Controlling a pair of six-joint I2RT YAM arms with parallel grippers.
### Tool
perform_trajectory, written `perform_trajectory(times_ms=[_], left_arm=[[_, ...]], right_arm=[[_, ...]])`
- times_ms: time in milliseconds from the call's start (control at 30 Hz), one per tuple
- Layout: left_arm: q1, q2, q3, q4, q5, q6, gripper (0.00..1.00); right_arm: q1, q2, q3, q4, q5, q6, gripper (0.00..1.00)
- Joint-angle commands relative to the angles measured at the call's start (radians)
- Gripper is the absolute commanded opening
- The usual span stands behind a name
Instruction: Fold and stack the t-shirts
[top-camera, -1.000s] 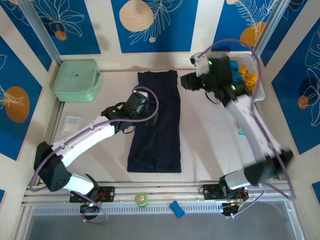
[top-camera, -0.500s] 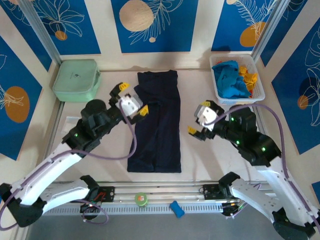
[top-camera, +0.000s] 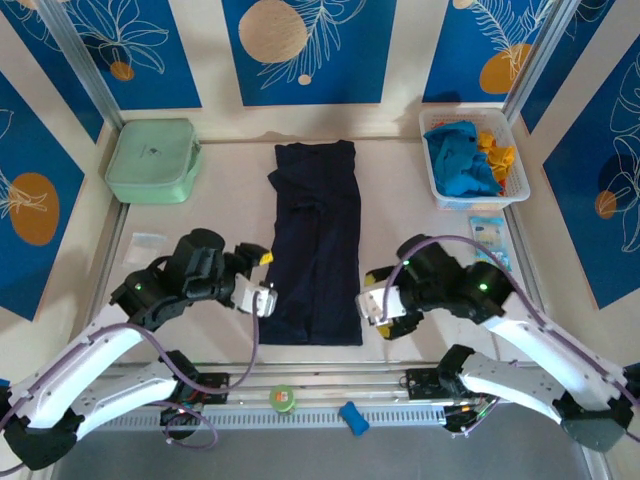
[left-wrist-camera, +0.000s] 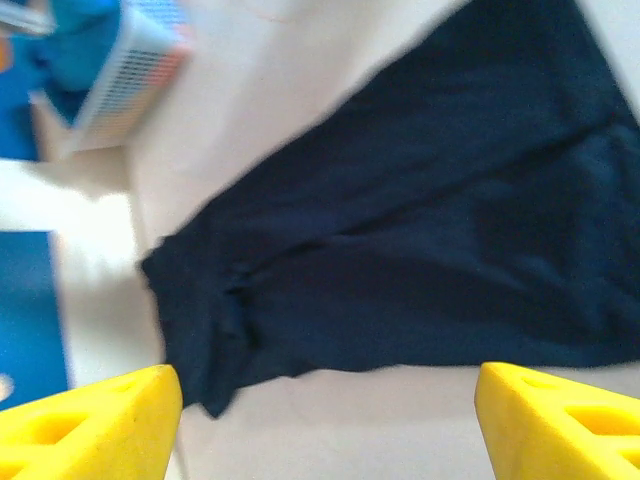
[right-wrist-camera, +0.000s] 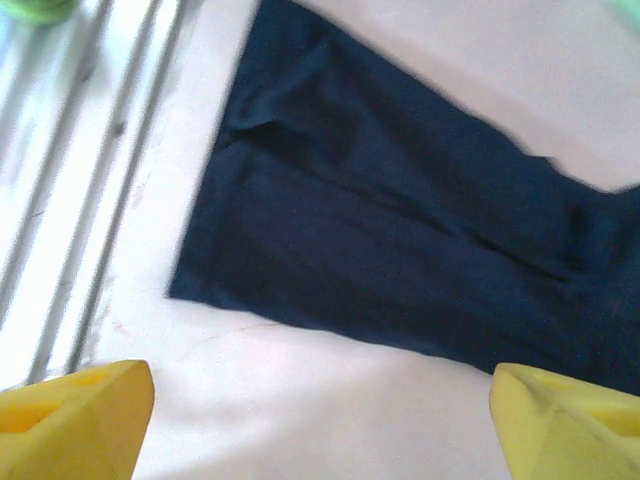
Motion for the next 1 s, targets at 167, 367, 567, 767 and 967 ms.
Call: perform_trajectory(times_ms=[167, 367, 567, 767, 967], left_arm=[[-0.06, 0.049, -0.225, -0.105, -0.009, 0.185, 0.74], [-0.089, 0.078, -0.313, -0.021, 0.03, 0.159, 0.76], [-0.108, 0.107, -0.354, -0.008, 0.044, 0.134, 0.82], [-0.109, 0.162, -0.359, 0.034, 0.023, 0.153, 0.86], [-0.109, 0.231, -0.354, 0.061, 0.01, 0.154, 0.79]], right_arm=[[0.187, 0.219, -0.127, 0.096, 0.119, 0.006, 0.71], [0.239, 0.339, -0.197, 0.245, 0.145, 0.042, 0.62], [0.249, 0.429, -0.231, 0.304, 0.182, 0.062, 0.57], [0.247, 0.524, -0.236, 0.341, 0.227, 0.053, 0.55], [0.258, 0.599, -0.242, 0.355, 0.249, 0.063, 0.5]])
